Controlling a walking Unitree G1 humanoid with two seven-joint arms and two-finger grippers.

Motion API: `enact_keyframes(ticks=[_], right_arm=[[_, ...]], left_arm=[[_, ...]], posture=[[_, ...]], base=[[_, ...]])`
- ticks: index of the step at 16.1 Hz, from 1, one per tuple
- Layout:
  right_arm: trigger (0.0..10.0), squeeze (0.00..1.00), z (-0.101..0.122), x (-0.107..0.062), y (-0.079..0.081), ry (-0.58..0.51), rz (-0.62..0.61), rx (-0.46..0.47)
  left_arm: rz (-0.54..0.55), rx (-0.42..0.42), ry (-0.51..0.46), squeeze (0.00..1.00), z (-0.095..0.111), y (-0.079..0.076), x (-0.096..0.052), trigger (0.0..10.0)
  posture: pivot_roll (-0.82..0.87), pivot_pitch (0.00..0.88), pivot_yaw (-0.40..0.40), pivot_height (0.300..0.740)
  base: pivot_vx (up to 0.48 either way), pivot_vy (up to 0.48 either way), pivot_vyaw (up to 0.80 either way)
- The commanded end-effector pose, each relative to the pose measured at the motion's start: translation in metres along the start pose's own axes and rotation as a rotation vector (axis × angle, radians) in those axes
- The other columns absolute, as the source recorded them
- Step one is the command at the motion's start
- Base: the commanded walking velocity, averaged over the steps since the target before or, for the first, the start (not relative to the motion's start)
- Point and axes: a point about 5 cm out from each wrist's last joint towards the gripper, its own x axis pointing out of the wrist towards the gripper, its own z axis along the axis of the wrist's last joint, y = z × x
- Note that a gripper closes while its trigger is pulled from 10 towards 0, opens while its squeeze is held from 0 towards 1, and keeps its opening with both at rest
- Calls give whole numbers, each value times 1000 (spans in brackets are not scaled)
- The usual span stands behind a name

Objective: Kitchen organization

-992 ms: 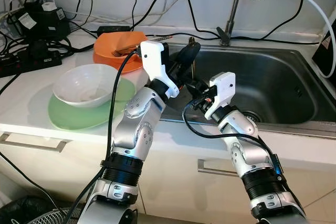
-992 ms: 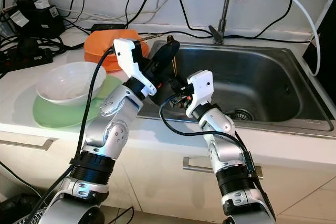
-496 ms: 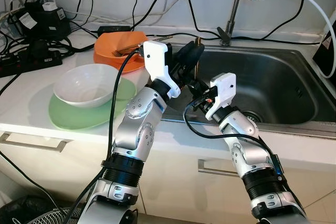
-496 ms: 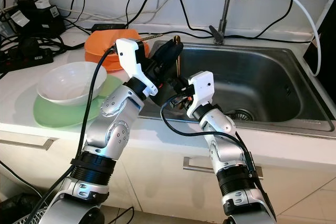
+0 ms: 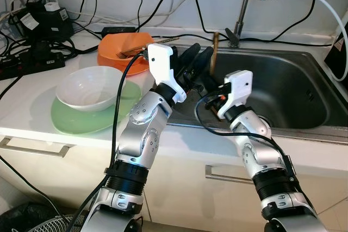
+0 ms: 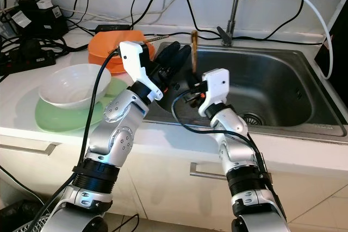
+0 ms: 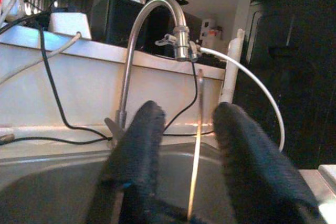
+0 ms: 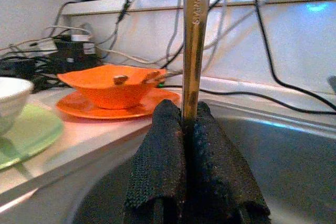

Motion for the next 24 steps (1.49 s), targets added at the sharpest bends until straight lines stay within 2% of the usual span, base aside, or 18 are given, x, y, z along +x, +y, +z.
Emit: enact_keyframes(ticks=[1, 2, 3, 10, 13, 14, 16, 19, 22, 24], right_arm=[[0, 0, 6, 3, -6, -18, -27, -13], [1333, 0, 5, 3, -9, -11, -45, -18], [10000, 0, 4, 3, -11, -5, -64, -25], [10000, 0, 10, 5, -40, -10, -245, -62], [10000, 0, 14, 6, -51, -8, -287, -101], [10000, 0, 14, 6, -52, -8, -289, -103], [10000, 0, 11, 6, -56, 14, -296, -119], [10000, 0, 8, 7, -59, 36, -305, -129], [10000, 0, 5, 10, -56, 48, -302, -125], [10000, 0, 3, 14, -49, 47, -274, -113]], left_arm=[[5, -5, 6, 1000, 0, 0, -2, 10000], [12, 2, 11, 1000, -1, 1, -3, 10000], [13, 2, 14, 0, -1, 1, -5, 10000], [30, 19, 67, 0, -6, 10, -20, 10000], [20, 59, 169, 0, -16, 17, -37, 10000], [18, 65, 184, 0, -17, 18, -39, 10000], [-11, 109, 282, 0, -27, 20, -53, 10000], [-61, 150, 392, 0, -37, 20, -66, 10000], [-94, 166, 463, 0, -43, 18, -75, 10000], [-116, 176, 505, 0, -46, 16, -81, 10000]], posture=[[62, 0, 50, 740], [66, 0, 47, 740], [66, 0, 47, 740], [70, 0, 52, 740], [72, 0, 54, 740], [72, 0, 54, 740], [80, 0, 55, 740], [89, 0, 52, 740], [93, 0, 53, 740], [98, 0, 48, 740]], base=[[0, 0, 0], [0, 0, 0], [0, 0, 0], [0, 0, 0], [0, 0, 0], [0, 0, 0], [0, 0, 0], [0, 0, 0], [0, 0, 0], [0, 0, 0]])
